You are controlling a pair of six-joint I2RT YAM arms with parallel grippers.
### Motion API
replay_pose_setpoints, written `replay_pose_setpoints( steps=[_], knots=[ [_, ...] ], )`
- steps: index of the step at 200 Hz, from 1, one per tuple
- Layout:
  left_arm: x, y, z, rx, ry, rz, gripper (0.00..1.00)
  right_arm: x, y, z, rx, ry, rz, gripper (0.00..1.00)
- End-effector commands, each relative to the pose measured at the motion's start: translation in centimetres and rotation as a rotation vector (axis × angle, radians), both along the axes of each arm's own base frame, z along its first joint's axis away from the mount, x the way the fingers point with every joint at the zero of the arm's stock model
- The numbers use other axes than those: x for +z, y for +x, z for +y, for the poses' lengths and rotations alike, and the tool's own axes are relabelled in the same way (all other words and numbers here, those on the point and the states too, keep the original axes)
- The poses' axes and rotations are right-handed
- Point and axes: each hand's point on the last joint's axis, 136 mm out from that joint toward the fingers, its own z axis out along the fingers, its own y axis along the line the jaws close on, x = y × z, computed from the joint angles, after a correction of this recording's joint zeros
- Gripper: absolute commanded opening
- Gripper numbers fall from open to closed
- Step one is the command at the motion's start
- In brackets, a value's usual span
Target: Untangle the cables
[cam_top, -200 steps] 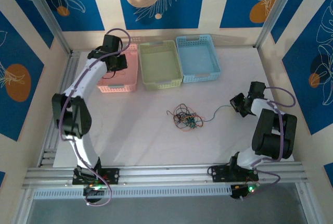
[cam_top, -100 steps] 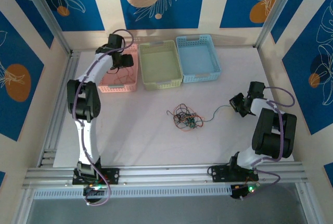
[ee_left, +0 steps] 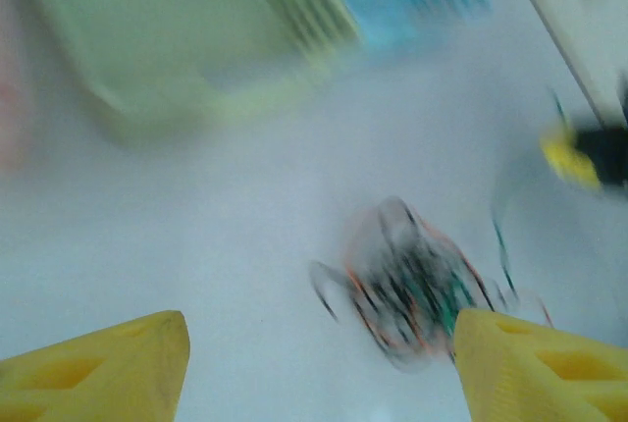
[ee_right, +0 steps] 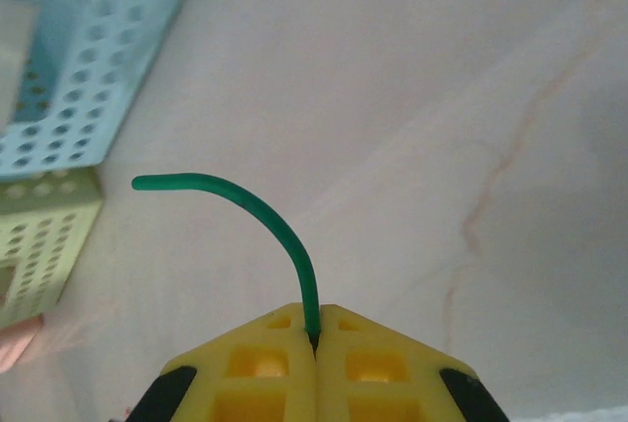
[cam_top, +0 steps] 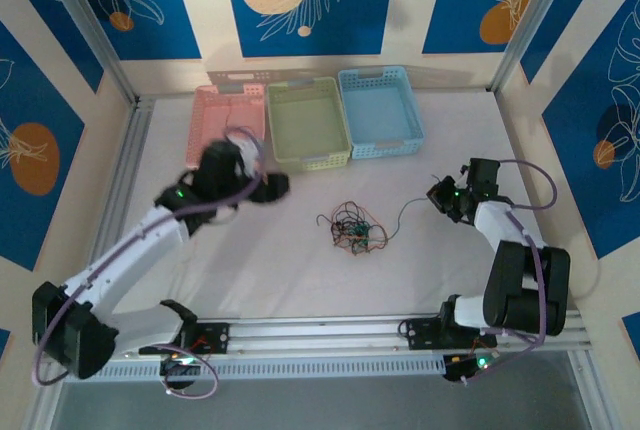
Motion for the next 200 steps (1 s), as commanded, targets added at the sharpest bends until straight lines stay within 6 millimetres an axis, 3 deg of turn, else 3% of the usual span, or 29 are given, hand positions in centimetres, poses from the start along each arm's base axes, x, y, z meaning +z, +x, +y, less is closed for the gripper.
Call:
replay_pose_setpoints(
  steps=[1, 20, 34, 62, 102, 127, 145, 174, 200],
  knots=[
    [-4.6, -4.8, -5.0, -0.178, -0.026, 0.055, 0.72, 0.0, -1.2, 1.7, 0.077, -0.021, -0.032, 0.0],
    [-6.5, -7.4, -8.8, -0.321, 0.052, 0.051, 0.72, -1.0, -1.7, 1.8, 0.072, -0.052, -0.05, 0.0],
    [-7.8, -8.3, -10.3, -0.382, 0.162, 0.038, 0.71, -0.7, -1.9, 1.9, 0.082, -0.067, -0.071, 0.0],
    [-7.7, -9.1, -12.8, -0.474, 0.217, -0.009, 0.71, -0.2, -2.3, 1.6, 0.067, -0.096, -0.118, 0.0],
    [-6.3, -8.6, -12.6, -0.532, 0.304, -0.108, 0.72, -0.5, -2.3, 1.7, 0.073, -0.091, -0.106, 0.0],
    [-6.3, -8.7, -11.6, -0.682, 0.616, -0.341, 0.7, -0.5, -2.3, 1.9, 0.081, -0.087, -0.101, 0.0],
    [-6.0, -8.3, -11.9, -0.772, 0.737, -0.39, 0.71, -0.6, -2.4, 1.9, 0.08, -0.091, -0.1, 0.0],
    [-6.6, -8.6, -14.2, -0.918, 0.743, -0.441, 0.7, -0.6, -2.4, 1.9, 0.081, -0.092, -0.102, 0.0],
    [-8.2, -9.1, -14.9, -0.984, 0.751, -0.391, 0.66, -0.6, -2.5, 1.5, 0.064, -0.081, -0.087, 0.0]
  ],
)
